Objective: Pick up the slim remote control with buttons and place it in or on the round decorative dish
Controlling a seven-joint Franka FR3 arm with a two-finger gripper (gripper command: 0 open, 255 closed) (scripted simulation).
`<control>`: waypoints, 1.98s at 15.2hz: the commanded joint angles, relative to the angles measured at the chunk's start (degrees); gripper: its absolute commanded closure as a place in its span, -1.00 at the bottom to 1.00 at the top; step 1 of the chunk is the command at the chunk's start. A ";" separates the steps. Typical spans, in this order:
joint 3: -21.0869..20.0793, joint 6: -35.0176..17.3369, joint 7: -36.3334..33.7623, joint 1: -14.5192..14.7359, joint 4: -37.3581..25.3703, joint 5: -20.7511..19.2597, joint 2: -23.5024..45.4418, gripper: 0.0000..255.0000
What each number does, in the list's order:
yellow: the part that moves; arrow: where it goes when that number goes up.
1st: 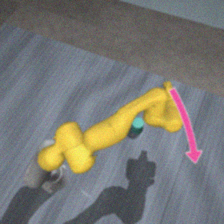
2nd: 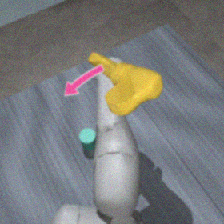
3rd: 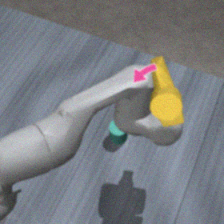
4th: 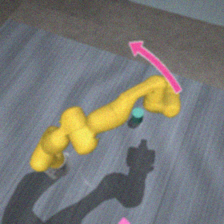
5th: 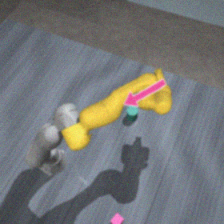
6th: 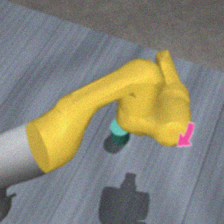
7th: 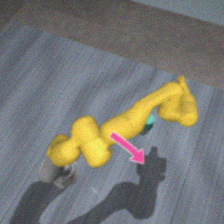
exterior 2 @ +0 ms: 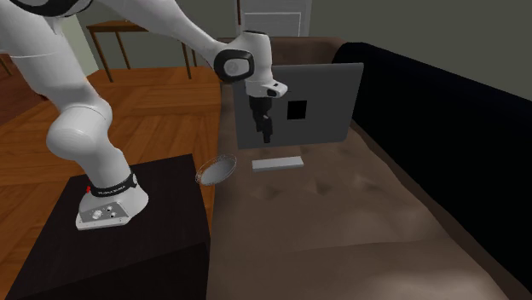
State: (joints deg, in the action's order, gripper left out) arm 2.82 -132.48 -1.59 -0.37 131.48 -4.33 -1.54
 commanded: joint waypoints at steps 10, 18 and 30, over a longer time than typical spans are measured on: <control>-0.57 -8.78 1.51 -0.30 -11.26 2.72 21.35 -1.00; -0.60 -12.80 1.57 -0.44 -11.26 2.80 25.37 -1.00; -0.60 -12.79 1.55 -0.43 -11.30 2.80 25.39 1.00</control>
State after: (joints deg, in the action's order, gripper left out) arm 2.23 -145.26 -0.05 -0.81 120.15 -1.52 23.83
